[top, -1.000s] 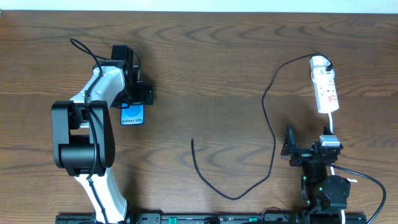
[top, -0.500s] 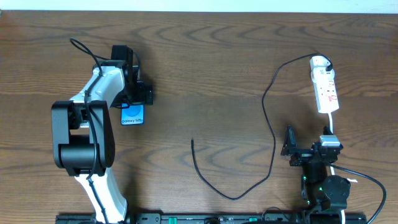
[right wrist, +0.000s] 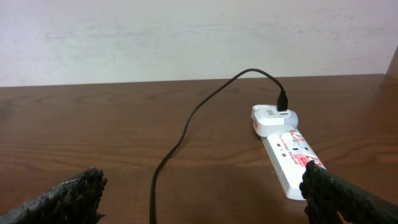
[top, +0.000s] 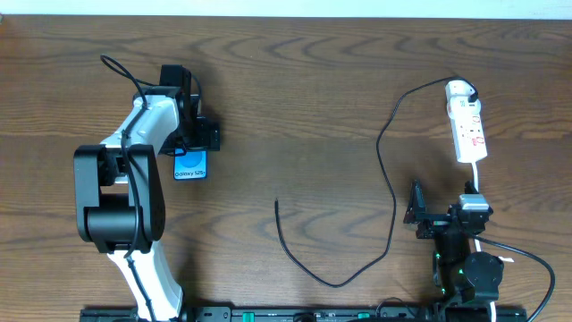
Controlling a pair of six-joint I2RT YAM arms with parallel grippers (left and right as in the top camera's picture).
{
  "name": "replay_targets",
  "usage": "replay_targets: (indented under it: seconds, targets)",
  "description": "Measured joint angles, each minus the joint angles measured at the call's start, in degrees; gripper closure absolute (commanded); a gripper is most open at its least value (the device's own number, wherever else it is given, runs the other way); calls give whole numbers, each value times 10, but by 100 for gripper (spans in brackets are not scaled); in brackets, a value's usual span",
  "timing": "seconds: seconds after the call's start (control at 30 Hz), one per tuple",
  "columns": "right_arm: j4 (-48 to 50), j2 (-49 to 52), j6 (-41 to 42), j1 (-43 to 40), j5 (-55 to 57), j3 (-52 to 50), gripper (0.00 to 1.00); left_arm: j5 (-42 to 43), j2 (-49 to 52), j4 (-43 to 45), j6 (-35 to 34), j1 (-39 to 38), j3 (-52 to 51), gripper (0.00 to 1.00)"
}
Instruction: Plug charger to phone and switch on socket
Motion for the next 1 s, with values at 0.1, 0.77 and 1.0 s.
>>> replay_targets:
  seconds: [0.1, 0.77, 1.0]
  targets:
    - [0, 0, 0, 0, 0, 0, 1, 0, 0, 0, 0, 0, 0, 2]
    - [0, 0, 0, 0, 0, 0, 1, 0, 0, 1, 0, 2, 0, 7]
    - [0, 0, 0, 0, 0, 0, 1, 0, 0, 1, 0, 2, 0, 8]
